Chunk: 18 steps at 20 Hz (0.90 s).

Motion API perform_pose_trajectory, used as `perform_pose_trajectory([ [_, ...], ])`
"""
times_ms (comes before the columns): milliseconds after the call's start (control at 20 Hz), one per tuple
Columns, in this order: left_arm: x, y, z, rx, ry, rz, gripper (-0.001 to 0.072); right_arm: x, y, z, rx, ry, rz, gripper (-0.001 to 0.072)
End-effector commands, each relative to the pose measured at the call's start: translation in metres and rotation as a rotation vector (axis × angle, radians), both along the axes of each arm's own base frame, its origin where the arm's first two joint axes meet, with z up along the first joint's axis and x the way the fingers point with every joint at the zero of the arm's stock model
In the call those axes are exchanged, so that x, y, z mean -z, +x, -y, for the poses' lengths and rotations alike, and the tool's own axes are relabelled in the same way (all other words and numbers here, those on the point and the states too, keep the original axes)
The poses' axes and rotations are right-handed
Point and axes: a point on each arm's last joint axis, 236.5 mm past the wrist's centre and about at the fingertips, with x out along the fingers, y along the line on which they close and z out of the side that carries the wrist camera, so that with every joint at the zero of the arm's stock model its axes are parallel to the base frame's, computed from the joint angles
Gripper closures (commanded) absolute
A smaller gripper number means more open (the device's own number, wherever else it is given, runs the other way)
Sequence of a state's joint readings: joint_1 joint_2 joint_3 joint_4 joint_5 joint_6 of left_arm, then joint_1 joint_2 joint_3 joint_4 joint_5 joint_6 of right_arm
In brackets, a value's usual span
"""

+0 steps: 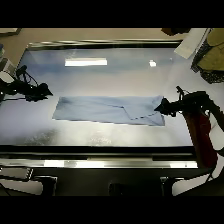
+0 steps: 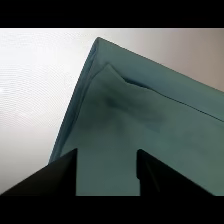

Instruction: Fold the clothes and pants, and hang the long-sleeved shirts on hangers.

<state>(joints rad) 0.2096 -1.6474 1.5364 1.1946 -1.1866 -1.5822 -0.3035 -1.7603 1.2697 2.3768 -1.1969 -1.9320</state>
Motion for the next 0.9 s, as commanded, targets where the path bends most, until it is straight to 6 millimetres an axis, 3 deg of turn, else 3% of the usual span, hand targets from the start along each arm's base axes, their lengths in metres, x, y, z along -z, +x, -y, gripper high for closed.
perform_pose_trajectory([
  [0, 0.0, 0.0, 0.028, 0.031, -0.054, -0.008, 0.0689, -0.019, -0.003, 0.011, 0.054, -0.069, -0.036, 0.0671],
  [150, 0.005, 0.004, 0.098, 0.078, -0.197, -0.028, 0.0692, -0.061, -0.016, 0.026, 0.035, -0.161, -0.062, 0.0671],
  [300, 0.015, 0.004, 0.202, 0.155, -0.344, -0.039, 0.0692, -0.116, -0.015, 0.048, 0.056, -0.281, 0.001, 0.0671],
  [400, 0.024, -0.003, 0.276, 0.184, -0.418, -0.04, 0.0693, -0.155, -0.015, 0.051, 0.069, -0.31, 0.054, 0.0671],
  [600, 0.039, -0.036, 0.418, 0.168, -0.606, -0.057, 0.0693, -0.21, -0.019, 0.049, 0.106, -0.327, 0.144, 0.0671],
  [700, 0.047, -0.059, 0.471, 0.16, -0.67, -0.082, 0.0693, -0.226, -0.026, 0.046, 0.111, -0.331, 0.166, 0.0671],
  [850, 0.051, -0.089, 0.535, 0.206, -0.74, -0.12, 0.0693, -0.239, -0.038, 0.043, 0.11, -0.333, 0.176, 0.067],
])
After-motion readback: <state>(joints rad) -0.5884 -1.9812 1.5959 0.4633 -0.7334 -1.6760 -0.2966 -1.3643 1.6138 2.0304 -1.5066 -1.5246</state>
